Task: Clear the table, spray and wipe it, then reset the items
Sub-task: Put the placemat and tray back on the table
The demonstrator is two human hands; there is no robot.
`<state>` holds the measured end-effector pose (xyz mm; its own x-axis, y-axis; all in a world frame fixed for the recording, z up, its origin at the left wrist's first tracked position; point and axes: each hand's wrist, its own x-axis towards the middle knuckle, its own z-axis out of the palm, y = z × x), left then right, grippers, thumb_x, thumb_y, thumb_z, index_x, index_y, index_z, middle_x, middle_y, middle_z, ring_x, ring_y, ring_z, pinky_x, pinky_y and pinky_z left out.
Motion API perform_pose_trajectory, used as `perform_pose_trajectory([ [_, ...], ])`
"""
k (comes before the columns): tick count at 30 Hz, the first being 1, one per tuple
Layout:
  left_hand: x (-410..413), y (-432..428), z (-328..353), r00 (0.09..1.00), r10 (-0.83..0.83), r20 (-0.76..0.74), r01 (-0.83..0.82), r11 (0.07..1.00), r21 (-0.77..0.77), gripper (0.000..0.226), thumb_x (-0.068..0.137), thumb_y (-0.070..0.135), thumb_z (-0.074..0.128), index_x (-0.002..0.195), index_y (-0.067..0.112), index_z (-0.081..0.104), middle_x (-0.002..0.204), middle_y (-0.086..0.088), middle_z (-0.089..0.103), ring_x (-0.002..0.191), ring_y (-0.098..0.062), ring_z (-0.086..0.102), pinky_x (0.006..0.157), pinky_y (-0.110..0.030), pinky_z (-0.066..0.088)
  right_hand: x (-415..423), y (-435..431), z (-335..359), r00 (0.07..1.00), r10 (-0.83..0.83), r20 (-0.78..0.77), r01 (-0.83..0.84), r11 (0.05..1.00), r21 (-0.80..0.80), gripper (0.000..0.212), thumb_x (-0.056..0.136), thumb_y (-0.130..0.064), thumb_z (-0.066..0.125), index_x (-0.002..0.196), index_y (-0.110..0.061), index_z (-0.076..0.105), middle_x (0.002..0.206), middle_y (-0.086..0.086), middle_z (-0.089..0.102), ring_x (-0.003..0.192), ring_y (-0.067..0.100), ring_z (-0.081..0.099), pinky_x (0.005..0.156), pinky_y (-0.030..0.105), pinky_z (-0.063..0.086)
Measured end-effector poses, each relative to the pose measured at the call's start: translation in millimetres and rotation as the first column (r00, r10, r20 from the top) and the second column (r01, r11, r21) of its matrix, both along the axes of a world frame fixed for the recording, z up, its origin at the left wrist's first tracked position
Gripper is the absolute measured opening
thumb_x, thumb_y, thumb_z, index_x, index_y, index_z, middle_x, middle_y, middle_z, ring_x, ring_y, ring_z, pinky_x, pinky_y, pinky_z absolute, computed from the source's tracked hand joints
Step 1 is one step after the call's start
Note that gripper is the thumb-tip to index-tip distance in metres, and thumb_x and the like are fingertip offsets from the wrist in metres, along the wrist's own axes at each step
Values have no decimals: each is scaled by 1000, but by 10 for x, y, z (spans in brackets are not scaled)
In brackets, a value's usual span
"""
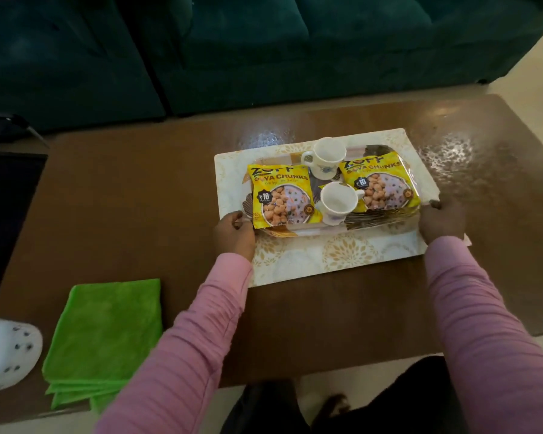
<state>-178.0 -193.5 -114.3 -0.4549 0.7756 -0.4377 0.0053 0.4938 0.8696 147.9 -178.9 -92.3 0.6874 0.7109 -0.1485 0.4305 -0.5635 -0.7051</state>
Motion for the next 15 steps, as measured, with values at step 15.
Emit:
perform_pose_trajectory([
  [15,195,-1054,1566,967,-252,-36,226,917,-330,94,92,1,55,154,34,-8,159,-8,28,136,-31,42,112,-42,36,-817,-1164,1380,919,379,-108,-392,849,-353,63,92,-17,57,147,-5,29,147,20,38,134,36,36,105,42,34],
])
